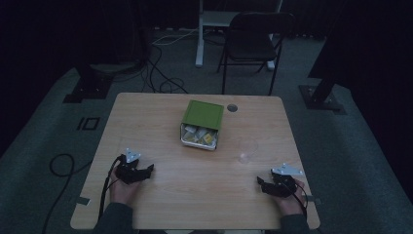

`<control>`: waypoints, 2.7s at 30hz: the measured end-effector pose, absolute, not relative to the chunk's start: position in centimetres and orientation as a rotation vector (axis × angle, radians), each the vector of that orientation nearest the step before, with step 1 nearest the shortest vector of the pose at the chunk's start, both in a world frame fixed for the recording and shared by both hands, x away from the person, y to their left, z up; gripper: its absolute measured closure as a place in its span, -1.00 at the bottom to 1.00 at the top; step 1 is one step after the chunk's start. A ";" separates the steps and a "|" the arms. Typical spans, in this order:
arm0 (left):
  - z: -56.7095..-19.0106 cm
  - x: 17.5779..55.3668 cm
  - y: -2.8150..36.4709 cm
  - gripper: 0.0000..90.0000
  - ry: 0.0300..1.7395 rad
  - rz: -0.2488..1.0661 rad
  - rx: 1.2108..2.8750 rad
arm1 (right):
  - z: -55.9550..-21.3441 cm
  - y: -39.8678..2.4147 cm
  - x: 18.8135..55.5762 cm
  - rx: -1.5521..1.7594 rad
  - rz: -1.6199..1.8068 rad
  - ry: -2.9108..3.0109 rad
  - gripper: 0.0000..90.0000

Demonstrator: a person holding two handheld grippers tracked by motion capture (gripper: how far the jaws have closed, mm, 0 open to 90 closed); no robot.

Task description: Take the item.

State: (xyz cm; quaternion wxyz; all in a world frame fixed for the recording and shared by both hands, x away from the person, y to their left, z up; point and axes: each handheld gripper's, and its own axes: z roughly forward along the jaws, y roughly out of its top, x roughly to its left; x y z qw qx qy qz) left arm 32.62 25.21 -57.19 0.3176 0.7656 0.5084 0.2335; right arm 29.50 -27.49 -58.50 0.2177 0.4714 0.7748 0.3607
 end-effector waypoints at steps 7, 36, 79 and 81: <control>-56.7 32.4 24.6 -0.10 1.329 0.614 2.042 | -58.5 -27.5 29.5 1.305 0.999 2.145 -0.35; -54.3 32.6 22.6 0.27 1.224 0.438 2.001 | -58.5 -27.4 29.6 1.302 0.998 2.148 -0.35; -51.9 34.9 14.2 0.12 0.936 0.424 2.093 | -58.5 -27.4 29.6 1.302 0.998 2.147 -0.35; -51.8 35.1 13.9 0.12 0.926 0.424 2.095 | -58.5 -27.4 29.6 1.302 0.998 2.147 -0.35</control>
